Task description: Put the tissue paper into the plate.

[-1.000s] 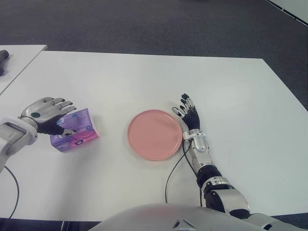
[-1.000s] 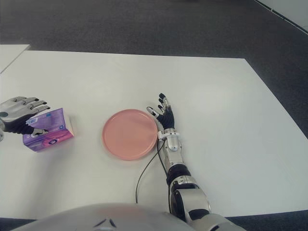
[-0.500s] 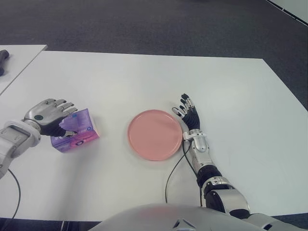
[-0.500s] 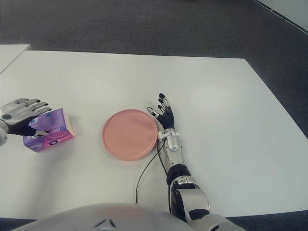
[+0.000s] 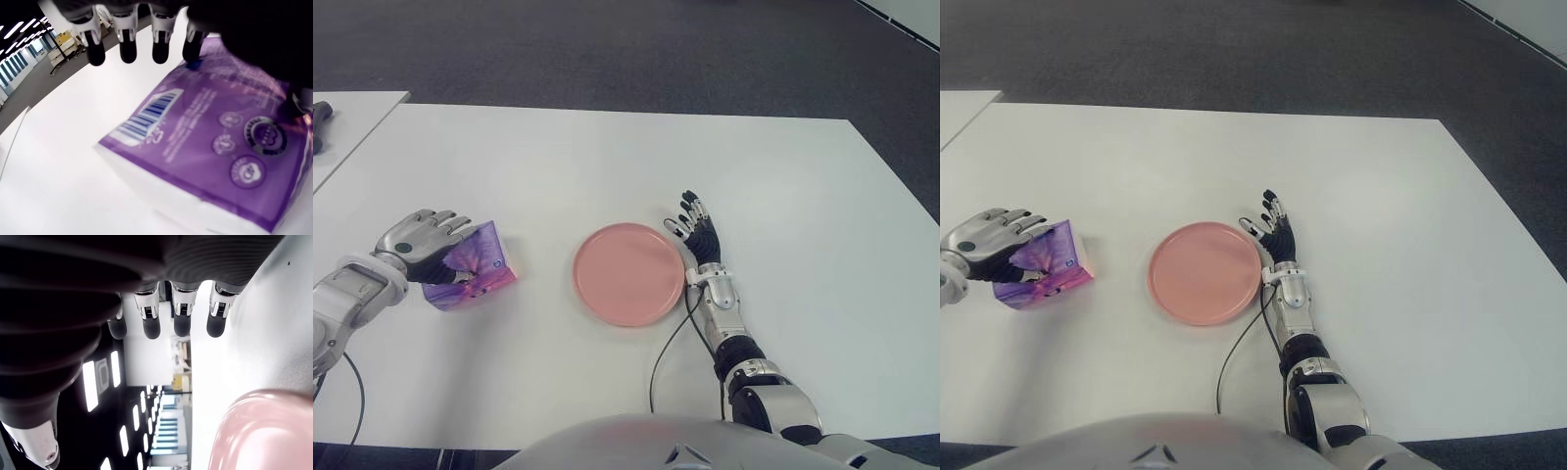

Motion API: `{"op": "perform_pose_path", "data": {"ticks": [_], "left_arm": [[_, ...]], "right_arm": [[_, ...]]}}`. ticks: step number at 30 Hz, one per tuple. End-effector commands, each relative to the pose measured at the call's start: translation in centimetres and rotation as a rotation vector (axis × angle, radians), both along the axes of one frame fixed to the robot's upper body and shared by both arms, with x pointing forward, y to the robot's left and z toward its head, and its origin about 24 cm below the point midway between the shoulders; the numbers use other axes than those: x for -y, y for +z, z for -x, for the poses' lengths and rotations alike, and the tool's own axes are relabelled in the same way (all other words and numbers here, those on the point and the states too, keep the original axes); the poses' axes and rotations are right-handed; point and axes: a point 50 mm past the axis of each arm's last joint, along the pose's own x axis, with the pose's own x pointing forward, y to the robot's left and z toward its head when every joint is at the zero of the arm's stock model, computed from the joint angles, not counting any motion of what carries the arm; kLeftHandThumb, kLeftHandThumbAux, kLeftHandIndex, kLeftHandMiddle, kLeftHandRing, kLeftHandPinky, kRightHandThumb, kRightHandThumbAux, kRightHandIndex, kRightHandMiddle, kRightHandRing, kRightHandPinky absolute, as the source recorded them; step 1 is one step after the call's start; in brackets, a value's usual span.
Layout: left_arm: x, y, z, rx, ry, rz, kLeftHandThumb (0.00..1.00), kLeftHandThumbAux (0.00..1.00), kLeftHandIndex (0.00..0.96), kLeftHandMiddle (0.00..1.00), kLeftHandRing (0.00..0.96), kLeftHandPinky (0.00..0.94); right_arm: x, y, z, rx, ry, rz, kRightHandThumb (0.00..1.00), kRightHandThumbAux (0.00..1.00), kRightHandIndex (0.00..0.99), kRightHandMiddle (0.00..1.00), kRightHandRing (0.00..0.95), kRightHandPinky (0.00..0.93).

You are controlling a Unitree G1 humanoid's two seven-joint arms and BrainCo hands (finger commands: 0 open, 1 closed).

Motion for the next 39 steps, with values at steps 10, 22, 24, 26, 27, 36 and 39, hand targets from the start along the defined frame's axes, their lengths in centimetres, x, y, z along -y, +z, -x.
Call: {"op": "perform_pose_path", "data": {"ticks": [10, 22, 24, 26, 27, 36, 39], "left_arm": [[0.5, -2.8, 0.9, -0.069, -0.023, 0.032, 0.018, 0.216, 0.000, 0.000, 0.000, 0.000], [0.8, -4.1, 1.5, -0.108, -0.021, 0.060, 0.002, 0.210, 0.000, 0.000, 0.000, 0.000], [0.9, -4.2, 1.6, -0.118, -0.017, 0.063, 0.002, 0.213, 0.000, 0.000, 0.000, 0.000], [1.0, -4.4, 1.6, -0.128, -0.012, 0.067, 0.004, 0.215, 0.000, 0.000, 0.000, 0.000], [1.0, -4.4, 1.7, -0.135, -0.011, 0.069, 0.004, 0.216, 0.000, 0.000, 0.000, 0.000], [1.3, -4.7, 2.1, -0.148, -0.002, 0.085, 0.004, 0.216, 0.000, 0.000, 0.000, 0.000], [1.2, -4.7, 2.1, -0.141, 0.006, 0.094, 0.003, 0.219, 0.000, 0.000, 0.000, 0.000]], "right_arm": [[1.3, -3.3, 2.4, -0.161, -0.036, -0.001, 0.118, 0.674, 0.017, 0.019, 0.018, 0.060], [1.3, -3.3, 2.5, -0.159, -0.036, -0.001, 0.118, 0.674, 0.017, 0.019, 0.018, 0.060], [1.3, -3.3, 2.5, -0.159, -0.036, -0.001, 0.118, 0.674, 0.017, 0.019, 0.018, 0.060], [1.3, -3.3, 2.5, -0.159, -0.036, -0.001, 0.118, 0.674, 0.017, 0.019, 0.018, 0.060], [1.3, -3.3, 2.5, -0.159, -0.036, -0.001, 0.118, 0.674, 0.017, 0.019, 0.018, 0.060], [1.3, -3.3, 2.6, -0.157, -0.036, -0.001, 0.118, 0.674, 0.017, 0.019, 0.018, 0.060], [1.3, -3.3, 2.6, -0.157, -0.036, -0.001, 0.118, 0.674, 0.017, 0.019, 0.018, 0.060]]}}
